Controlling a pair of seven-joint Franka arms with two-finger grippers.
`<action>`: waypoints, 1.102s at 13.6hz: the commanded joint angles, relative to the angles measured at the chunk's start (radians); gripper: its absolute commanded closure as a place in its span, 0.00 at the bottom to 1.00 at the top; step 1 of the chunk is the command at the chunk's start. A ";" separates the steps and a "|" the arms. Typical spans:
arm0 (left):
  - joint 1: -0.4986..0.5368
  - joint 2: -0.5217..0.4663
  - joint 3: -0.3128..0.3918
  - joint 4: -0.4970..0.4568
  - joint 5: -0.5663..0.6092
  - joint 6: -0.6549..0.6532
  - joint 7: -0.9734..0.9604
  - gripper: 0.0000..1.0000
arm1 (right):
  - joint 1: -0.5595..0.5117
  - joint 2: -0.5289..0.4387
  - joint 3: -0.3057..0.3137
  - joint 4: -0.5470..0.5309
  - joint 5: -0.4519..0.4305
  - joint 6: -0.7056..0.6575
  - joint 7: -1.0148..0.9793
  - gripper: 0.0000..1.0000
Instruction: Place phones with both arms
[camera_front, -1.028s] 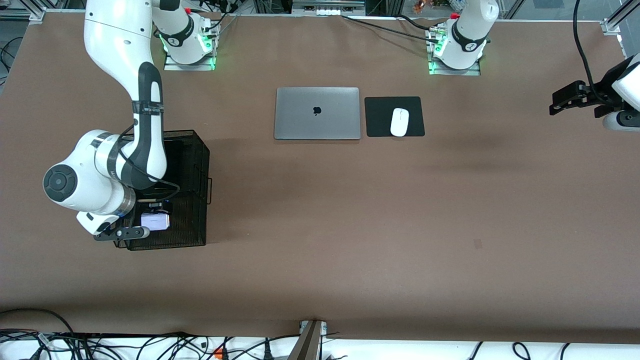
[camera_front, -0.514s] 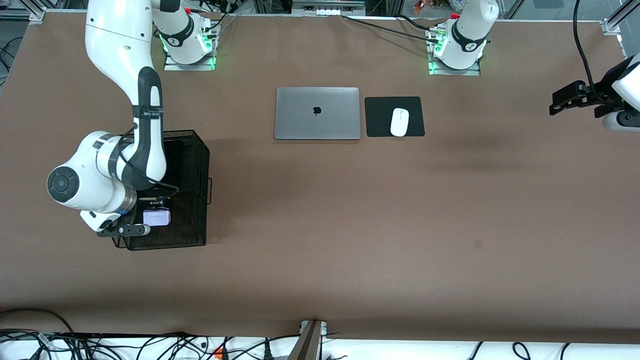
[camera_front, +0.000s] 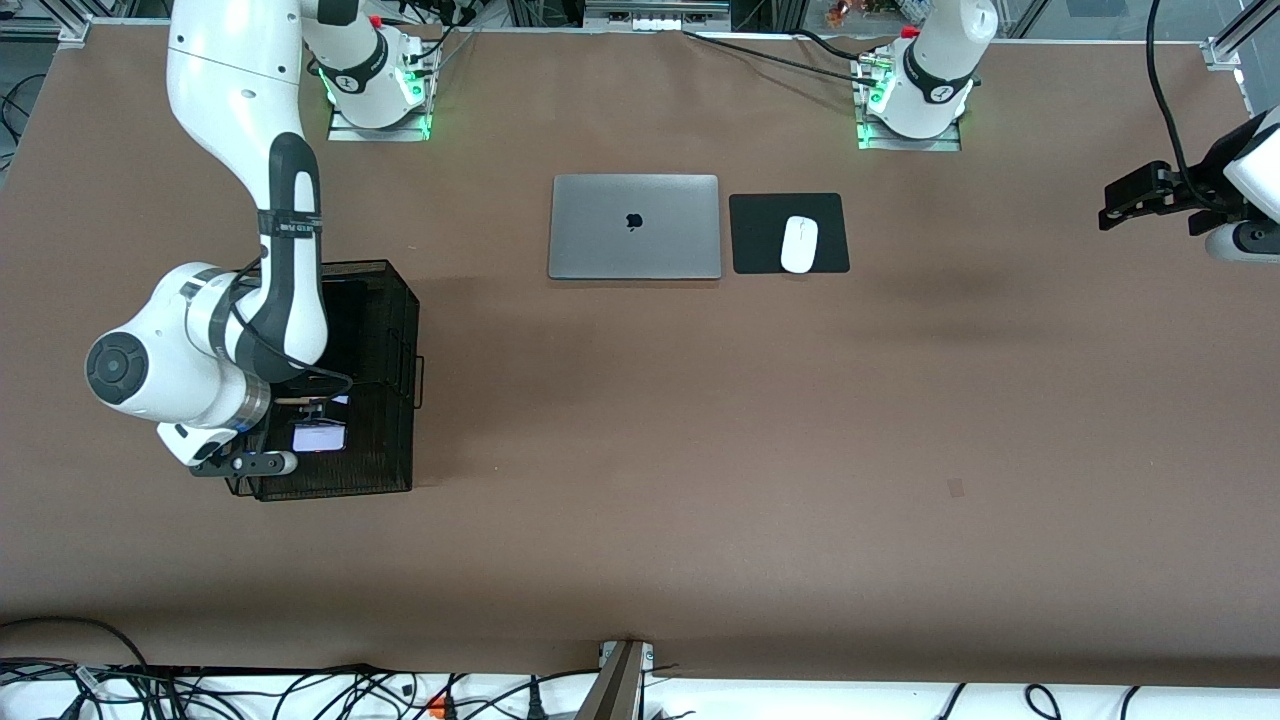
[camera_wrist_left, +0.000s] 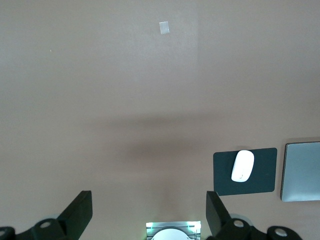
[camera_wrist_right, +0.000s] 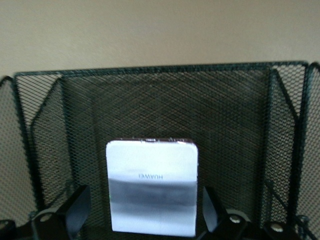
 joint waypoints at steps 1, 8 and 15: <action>0.008 -0.015 -0.004 -0.003 -0.020 -0.012 0.007 0.00 | -0.050 -0.032 -0.022 0.107 0.022 -0.189 -0.015 0.01; 0.008 -0.015 -0.004 -0.003 -0.020 -0.012 0.007 0.00 | -0.053 -0.116 -0.271 0.265 0.036 -0.704 -0.015 0.01; 0.006 -0.015 -0.004 0.000 -0.020 -0.012 0.006 0.00 | -0.050 -0.159 -0.318 0.327 0.042 -0.773 0.019 0.01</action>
